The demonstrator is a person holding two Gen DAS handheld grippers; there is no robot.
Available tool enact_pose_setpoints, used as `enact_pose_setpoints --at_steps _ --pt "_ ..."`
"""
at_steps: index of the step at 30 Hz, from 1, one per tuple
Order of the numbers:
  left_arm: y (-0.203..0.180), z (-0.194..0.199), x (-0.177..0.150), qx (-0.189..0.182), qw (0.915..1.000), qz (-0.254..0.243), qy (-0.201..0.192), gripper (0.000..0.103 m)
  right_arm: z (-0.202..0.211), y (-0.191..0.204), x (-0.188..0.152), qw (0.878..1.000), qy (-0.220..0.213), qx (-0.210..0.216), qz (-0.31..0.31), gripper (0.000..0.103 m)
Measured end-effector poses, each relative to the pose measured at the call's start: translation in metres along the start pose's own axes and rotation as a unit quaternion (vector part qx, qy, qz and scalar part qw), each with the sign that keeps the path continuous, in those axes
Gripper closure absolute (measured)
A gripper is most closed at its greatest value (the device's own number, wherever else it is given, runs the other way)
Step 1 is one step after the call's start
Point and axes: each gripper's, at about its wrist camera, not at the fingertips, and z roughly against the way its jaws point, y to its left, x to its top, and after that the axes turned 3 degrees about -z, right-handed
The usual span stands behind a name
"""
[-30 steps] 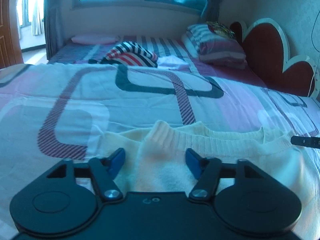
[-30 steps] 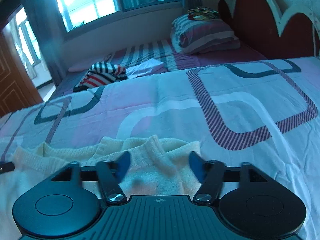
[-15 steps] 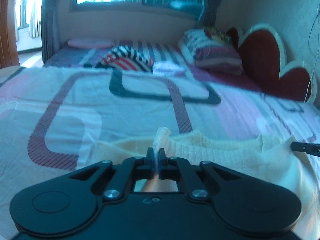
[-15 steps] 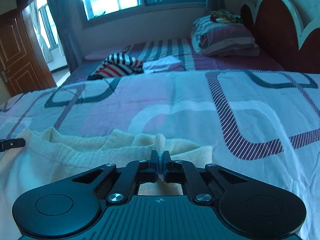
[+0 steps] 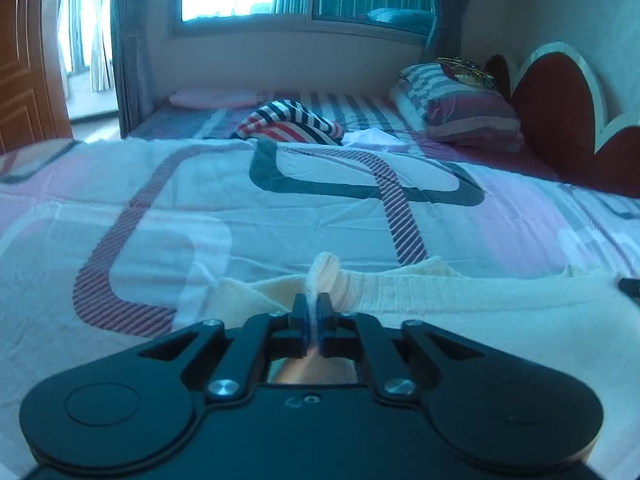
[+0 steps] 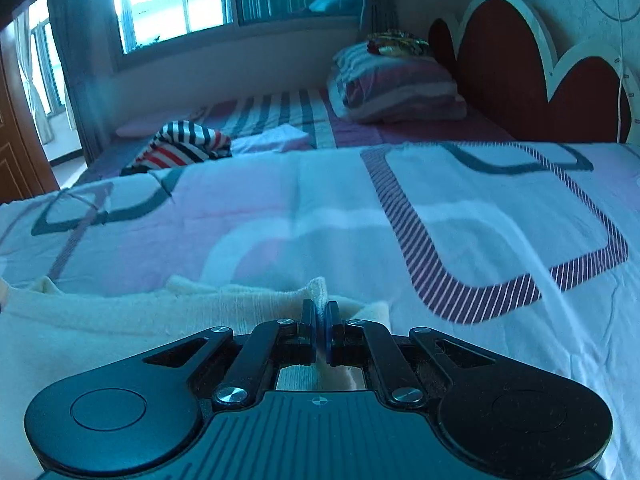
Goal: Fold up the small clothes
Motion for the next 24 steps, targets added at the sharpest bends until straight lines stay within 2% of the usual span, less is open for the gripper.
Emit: enact_pose_setpoints --at_steps 4,6,7,8,9,11,14,19,24 --pt "0.010 0.007 0.000 0.003 0.9998 0.018 0.009 0.071 0.009 -0.004 0.004 1.000 0.000 -0.002 -0.002 0.096" --pt "0.017 0.016 0.000 -0.001 0.9995 0.030 0.014 0.052 0.020 -0.007 0.007 1.000 -0.009 -0.005 -0.011 0.088" --pt "0.019 0.022 -0.001 0.000 0.9994 0.032 0.010 0.041 0.026 -0.008 0.008 1.000 -0.013 -0.004 -0.018 0.078" --pt "0.019 0.030 -0.002 0.002 0.9996 0.029 0.001 0.040 0.033 -0.010 0.008 1.000 -0.017 0.001 -0.025 0.064" --pt "0.018 0.038 -0.003 0.003 0.9997 0.021 -0.008 0.040 0.040 -0.011 0.008 0.999 -0.020 0.006 -0.029 0.061" --pt "0.013 0.054 -0.003 0.001 0.9998 0.005 -0.019 0.040 0.056 -0.006 0.006 0.999 -0.022 0.020 -0.025 0.060" --pt "0.000 0.071 -0.005 -0.030 0.9992 0.000 -0.026 0.040 0.075 0.011 -0.002 0.999 -0.022 0.040 -0.006 0.060" --pt "-0.038 0.077 -0.016 -0.078 0.9967 -0.023 -0.008 0.040 0.086 0.050 -0.021 0.997 -0.005 0.075 0.020 0.060" --pt "-0.066 0.075 -0.032 -0.083 0.9953 -0.048 0.009 0.039 0.086 0.079 -0.040 0.995 0.013 0.088 0.044 0.060"
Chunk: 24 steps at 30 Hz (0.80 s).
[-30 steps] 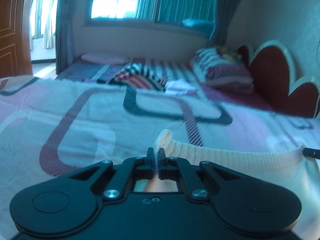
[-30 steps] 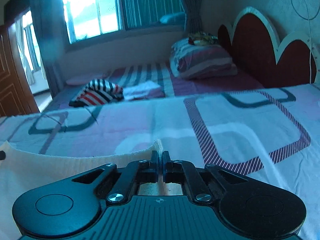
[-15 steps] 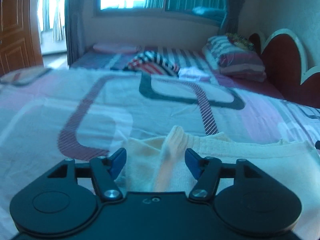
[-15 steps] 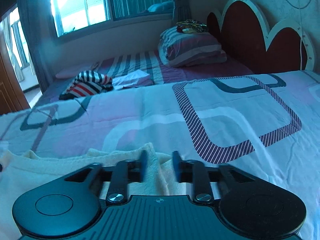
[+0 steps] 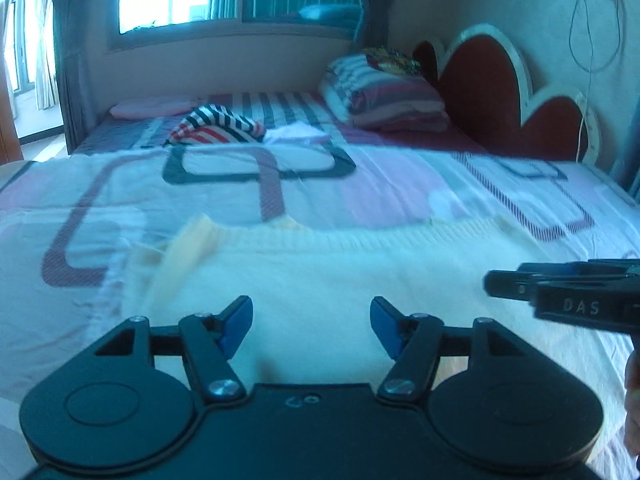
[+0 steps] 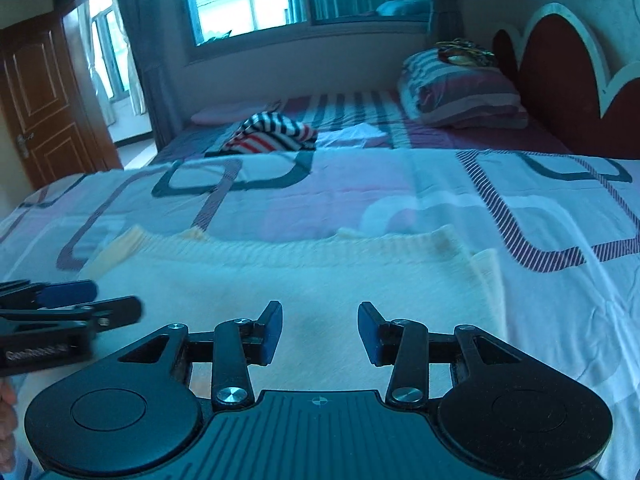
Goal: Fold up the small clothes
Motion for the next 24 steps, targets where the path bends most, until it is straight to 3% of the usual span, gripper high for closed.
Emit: enact_pose_setpoints --at_steps 4,9,14,18,24 --pt "0.002 -0.009 -0.012 0.013 0.9994 0.004 0.031 0.039 -0.007 0.002 -0.012 1.000 0.021 -0.015 0.003 0.060" --pt "0.010 -0.003 -0.020 0.021 0.9994 -0.005 0.027 0.038 -0.006 -0.019 -0.020 0.997 0.018 -0.072 0.020 0.060" --pt "0.021 0.004 -0.023 0.031 0.9991 0.008 0.028 0.038 0.006 -0.051 -0.024 0.995 0.017 -0.101 -0.001 0.061" --pt "0.022 0.010 -0.025 0.039 0.9988 0.007 0.029 0.038 0.013 -0.054 -0.026 0.993 0.019 -0.116 -0.005 0.060" --pt "0.019 0.035 -0.023 0.034 0.9990 0.025 0.016 0.038 0.042 -0.039 -0.027 0.997 -0.002 -0.074 -0.023 0.060"
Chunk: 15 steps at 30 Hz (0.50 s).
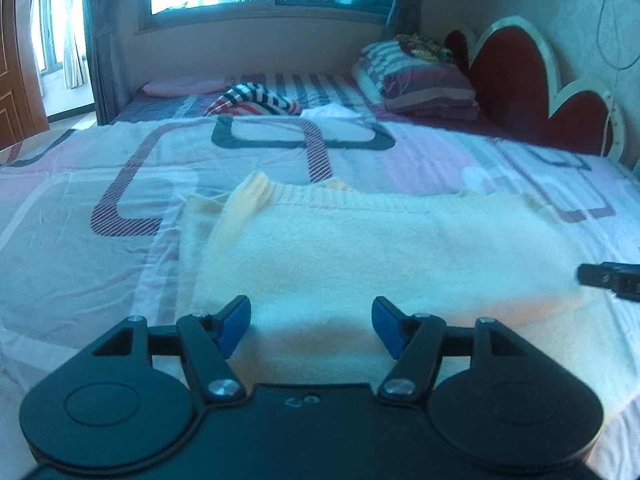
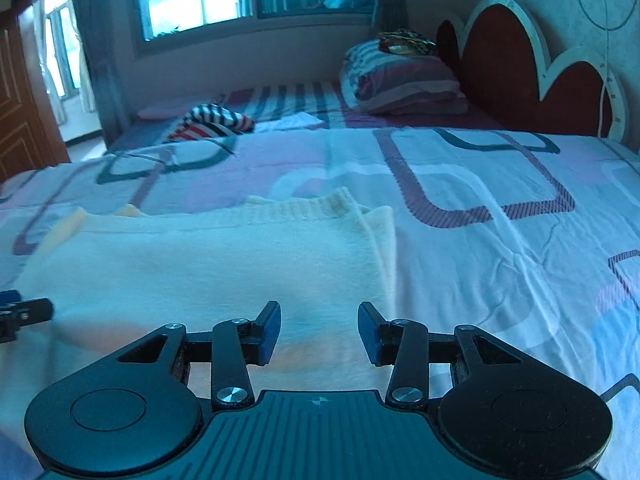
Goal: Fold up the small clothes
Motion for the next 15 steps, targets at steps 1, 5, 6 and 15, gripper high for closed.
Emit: enact_pose_setpoints --at_steps 1,5,6,15 --pt "-0.003 0.004 -0.001 -0.004 1.0000 -0.001 -0.003 0.038 0.005 0.009 -0.001 1.000 -0.001 0.009 0.004 0.060" --pt "-0.015 0.015 -0.008 -0.026 0.9997 -0.002 -0.002 0.035 0.017 0.038 -0.009 0.999 0.004 0.043 0.020 0.060" --pt "-0.018 0.015 -0.012 -0.029 0.9996 -0.004 0.001 0.035 0.018 0.046 -0.013 0.998 0.009 0.052 0.023 0.060" --pt "-0.011 0.017 -0.047 -0.014 0.9993 -0.005 0.035 0.035 0.014 0.058 -0.052 0.997 0.048 0.051 0.040 0.060"
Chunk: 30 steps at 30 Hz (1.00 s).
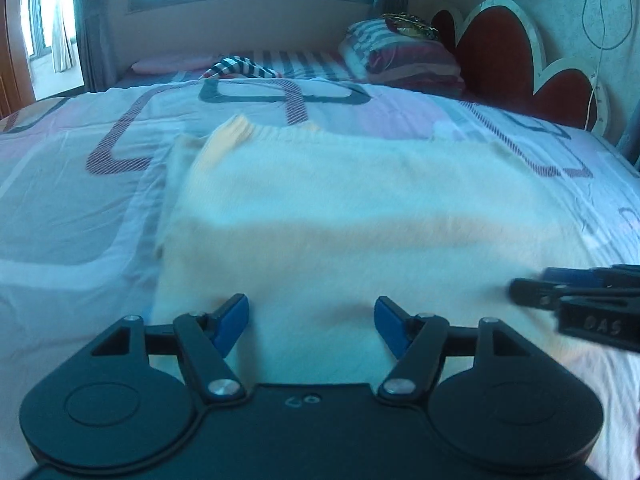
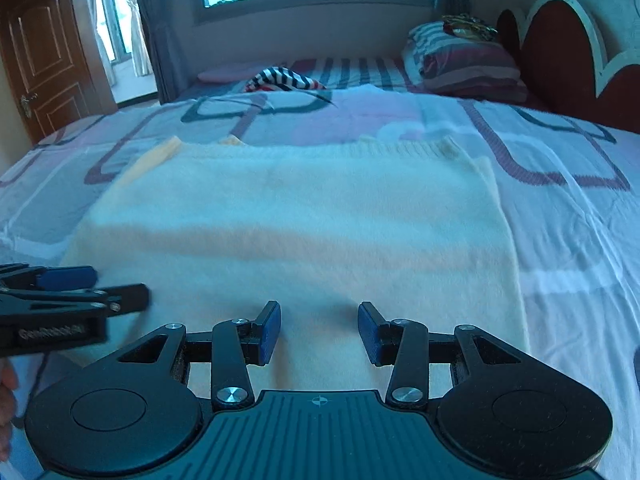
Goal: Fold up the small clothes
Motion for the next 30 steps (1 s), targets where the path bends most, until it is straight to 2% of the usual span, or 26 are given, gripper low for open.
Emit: enact_pose_setpoints --at_steps 8,13,18,26,30 --pt "0.001 0.008 -0.010 0.008 0.9999 -0.008 0.001 0.035 0.016 -0.030 -0.018 0.999 0.000 -0.044 -0.011 0.060" --pt "-0.002 0.008 -0.013 0.012 0.9998 -0.015 0.001 0.033 0.017 -0.034 -0.025 0.999 0.002 -0.052 -0.014 0.060" --pt "-0.004 0.008 -0.011 0.017 0.9998 -0.012 0.004 0.031 0.013 -0.027 -0.027 0.998 -0.002 -0.065 -0.008 0.056" --pt "0.013 0.034 -0.012 -0.001 0.9985 0.055 -0.005 0.031 0.021 -0.032 -0.020 0.998 -0.002 -0.041 -0.043 0.055" --pt "0.022 0.049 -0.018 -0.014 0.9960 0.088 -0.003 0.028 0.028 -0.020 -0.011 0.999 -0.011 -0.018 -0.039 0.055"
